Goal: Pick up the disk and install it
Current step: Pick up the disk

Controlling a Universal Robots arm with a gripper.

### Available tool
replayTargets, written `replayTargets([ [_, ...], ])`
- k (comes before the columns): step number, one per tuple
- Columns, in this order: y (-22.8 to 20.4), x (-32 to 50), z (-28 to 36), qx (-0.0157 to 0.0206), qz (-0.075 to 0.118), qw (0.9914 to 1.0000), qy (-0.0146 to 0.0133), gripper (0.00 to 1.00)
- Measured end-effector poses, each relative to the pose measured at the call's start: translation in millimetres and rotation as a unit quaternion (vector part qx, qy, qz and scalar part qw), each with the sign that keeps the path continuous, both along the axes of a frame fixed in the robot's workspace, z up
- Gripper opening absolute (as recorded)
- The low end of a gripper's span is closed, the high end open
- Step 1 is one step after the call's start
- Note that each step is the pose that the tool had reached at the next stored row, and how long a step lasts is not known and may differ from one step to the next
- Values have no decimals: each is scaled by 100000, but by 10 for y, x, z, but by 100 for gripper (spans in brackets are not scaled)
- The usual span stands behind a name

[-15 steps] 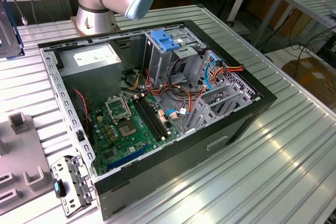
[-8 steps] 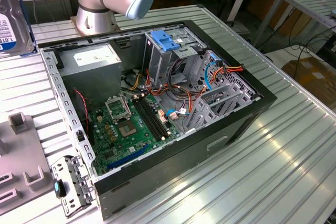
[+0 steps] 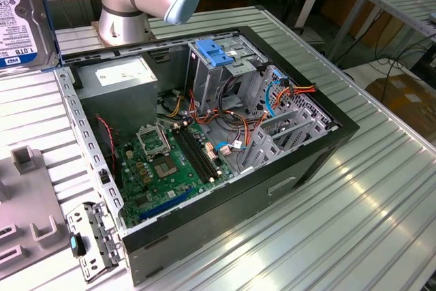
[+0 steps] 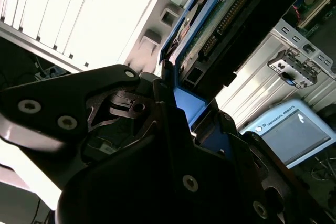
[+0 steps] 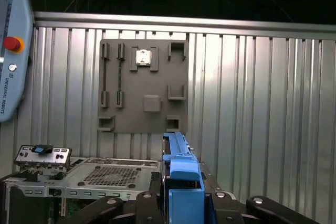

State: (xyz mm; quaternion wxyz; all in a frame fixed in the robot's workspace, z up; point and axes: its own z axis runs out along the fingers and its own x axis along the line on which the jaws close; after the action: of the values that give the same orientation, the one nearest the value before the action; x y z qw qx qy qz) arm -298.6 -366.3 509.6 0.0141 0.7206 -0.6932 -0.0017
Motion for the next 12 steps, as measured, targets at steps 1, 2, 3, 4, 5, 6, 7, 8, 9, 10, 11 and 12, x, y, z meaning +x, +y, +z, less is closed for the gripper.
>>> replayTargets([
  [1,-29,3,-1,5,-4,100000,-5,37],
  [2,-51,5,-1,4,-5,100000,-4,37],
  [3,-69,7,-1,4,-3,100000,-2,37],
  [4,-84,9,0,0,-1,100000,1,37],
  [5,-106,13,0,4,-4,100000,-1,37],
  [6,-114,21,-1,3,-5,100000,-4,37],
  [7,-120,37,-1,3,-5,100000,0,37],
  [8,-124,51,-1,3,-7,100000,-5,37],
  [9,-126,74,-1,4,-4,100000,-3,37],
  [10,-128,106,0,-1,-11,100000,3,37],
  [11,-129,129,0,2,-8,100000,0,37],
  [12,-130,157,-1,3,-7,100000,-1,37],
])
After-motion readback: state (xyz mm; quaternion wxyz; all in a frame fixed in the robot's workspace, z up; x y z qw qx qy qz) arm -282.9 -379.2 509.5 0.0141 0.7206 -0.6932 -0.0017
